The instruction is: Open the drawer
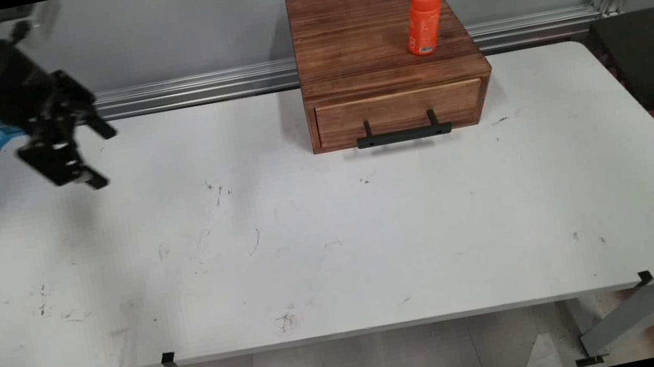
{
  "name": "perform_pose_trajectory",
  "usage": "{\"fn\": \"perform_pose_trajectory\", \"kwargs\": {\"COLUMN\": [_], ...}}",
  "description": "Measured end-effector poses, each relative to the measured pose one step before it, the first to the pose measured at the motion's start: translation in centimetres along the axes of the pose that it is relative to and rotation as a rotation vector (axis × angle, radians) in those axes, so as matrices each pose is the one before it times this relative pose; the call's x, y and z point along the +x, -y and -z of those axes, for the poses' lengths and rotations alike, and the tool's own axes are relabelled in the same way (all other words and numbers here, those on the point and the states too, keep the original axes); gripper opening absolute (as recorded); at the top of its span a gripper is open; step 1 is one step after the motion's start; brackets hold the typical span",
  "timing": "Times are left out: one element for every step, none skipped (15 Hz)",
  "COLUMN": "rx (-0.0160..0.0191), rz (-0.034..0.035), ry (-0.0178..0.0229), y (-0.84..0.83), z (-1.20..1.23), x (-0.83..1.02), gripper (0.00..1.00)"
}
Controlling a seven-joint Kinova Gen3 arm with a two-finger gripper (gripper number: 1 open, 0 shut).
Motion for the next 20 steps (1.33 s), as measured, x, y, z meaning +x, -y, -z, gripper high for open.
{"fn": "perform_pose_trajectory", "kwargs": {"rx": [0.00027,0.00013,0.0004,0.00133,0.00157,0.00187,0.00261,0.00267,0.00384,0.00512,0.00467,0.00346,0.00439,0.00404,0.00392,0.00261,0.00262,0.00209,0.00206,0.00212], "rz": [0.00528,0.00727,0.00785,0.00574,0.00559,0.0048,0.00458,0.00388,0.00377,0.00466,0.0043,0.00334,0.0043,0.00381,0.00362,0.00246,0.00226,0.00247,0.00262,0.00256], "ry": [-0.00998,-0.01453,-0.01683,-0.01493,-0.01592,-0.01552,-0.01459,-0.01285,-0.01246,-0.0132,-0.0101,-0.00784,-0.01102,-0.01178,-0.01209,-0.00919,-0.01045,-0.00929,-0.00633,-0.00409], "y": [-0.05,-0.067,-0.091,-0.081,-0.09,-0.088,-0.073,-0.048,-0.023,-0.014,0.008,0.005,0.004,0.009,-0.007,-0.012,-0.011,-0.008,-0.015,-0.01], "z": [-0.259,-0.419,-0.517,-0.477,-0.565,-0.61,-0.667,-0.584,-0.761,-0.737,-0.717,-0.5,-0.739,-0.928,-0.924,-0.804,-0.956,-0.964,-0.837,-0.543], "x": [0.645,0.96,1.137,0.993,1.1,1.093,1.093,0.895,1.043,0.968,0.818,0.545,0.796,0.958,0.903,0.738,0.847,0.82,0.651,0.393], "gripper": [1.0,1.0,1.0,1.0,1.0,1.0,1.0,1.0,1.0,1.0,1.0,1.0,1.0,1.0,1.0,1.0,1.0,1.0,1.0,1.0]}}
